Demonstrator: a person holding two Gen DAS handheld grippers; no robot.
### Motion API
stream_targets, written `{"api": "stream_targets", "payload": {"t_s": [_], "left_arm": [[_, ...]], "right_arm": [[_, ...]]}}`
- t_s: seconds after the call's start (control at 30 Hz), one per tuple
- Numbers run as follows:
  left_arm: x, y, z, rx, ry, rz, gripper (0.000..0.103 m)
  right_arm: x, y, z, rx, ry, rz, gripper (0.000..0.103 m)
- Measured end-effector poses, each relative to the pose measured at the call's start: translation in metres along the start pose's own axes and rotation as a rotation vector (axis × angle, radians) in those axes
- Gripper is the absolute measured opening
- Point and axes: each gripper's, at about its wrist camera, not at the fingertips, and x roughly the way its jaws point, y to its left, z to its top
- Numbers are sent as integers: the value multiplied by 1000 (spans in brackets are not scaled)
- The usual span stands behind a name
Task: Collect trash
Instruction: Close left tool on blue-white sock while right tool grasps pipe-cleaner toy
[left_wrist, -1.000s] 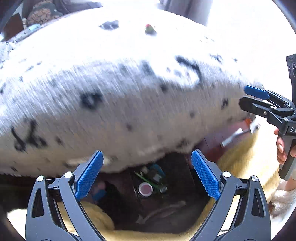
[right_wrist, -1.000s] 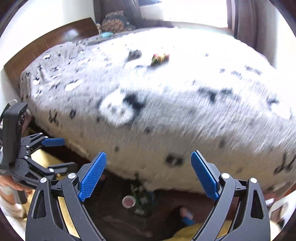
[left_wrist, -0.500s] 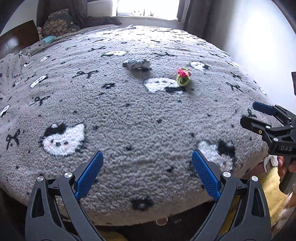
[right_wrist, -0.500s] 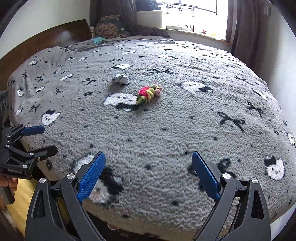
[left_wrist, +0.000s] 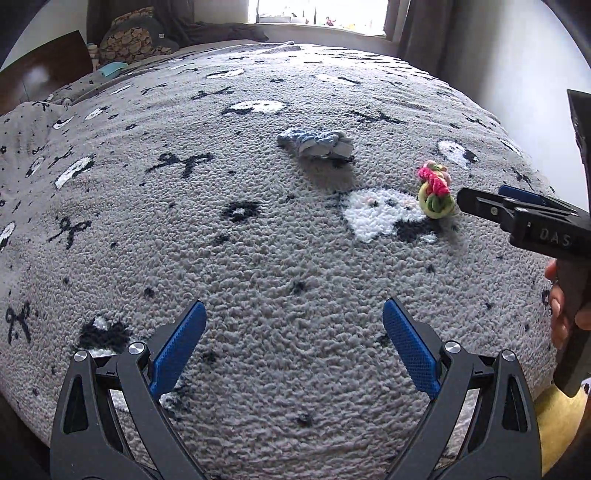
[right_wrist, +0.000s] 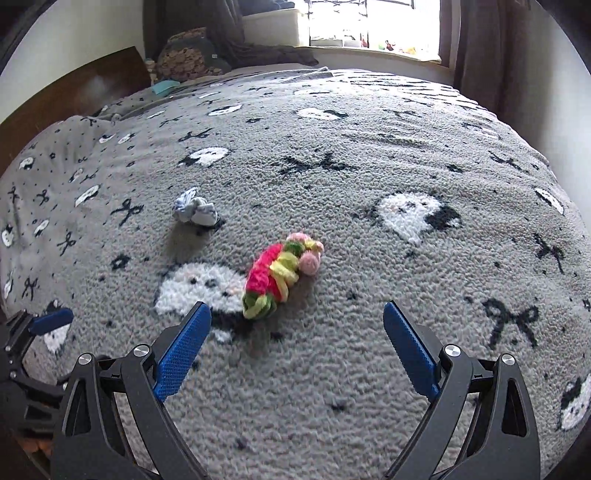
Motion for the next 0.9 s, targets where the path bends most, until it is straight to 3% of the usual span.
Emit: {"api": "stream_targets", "payload": {"t_s": [0.13,0.2,0.27,0.37,0.47,0.9], "left_arm": [[8,3,9,-17,5,-4,91],[13,6,14,-35,8,-10,91],[18,8,20,-45,12,-9,91],[26,9,30,-55,14,-6,91],[35,7,44,-57,7,0,91],[79,-24,118,-56,-3,35,91]], "right_arm": [[24,5,13,23,11,7,93],[33,6,17,30,18,10,84],[44,8,20,33,41,20,65],[54,8,19,13,62,-8,45],[50,1,17,16,42,12,36],[6,-58,-6,26,15,-14,33]]}}
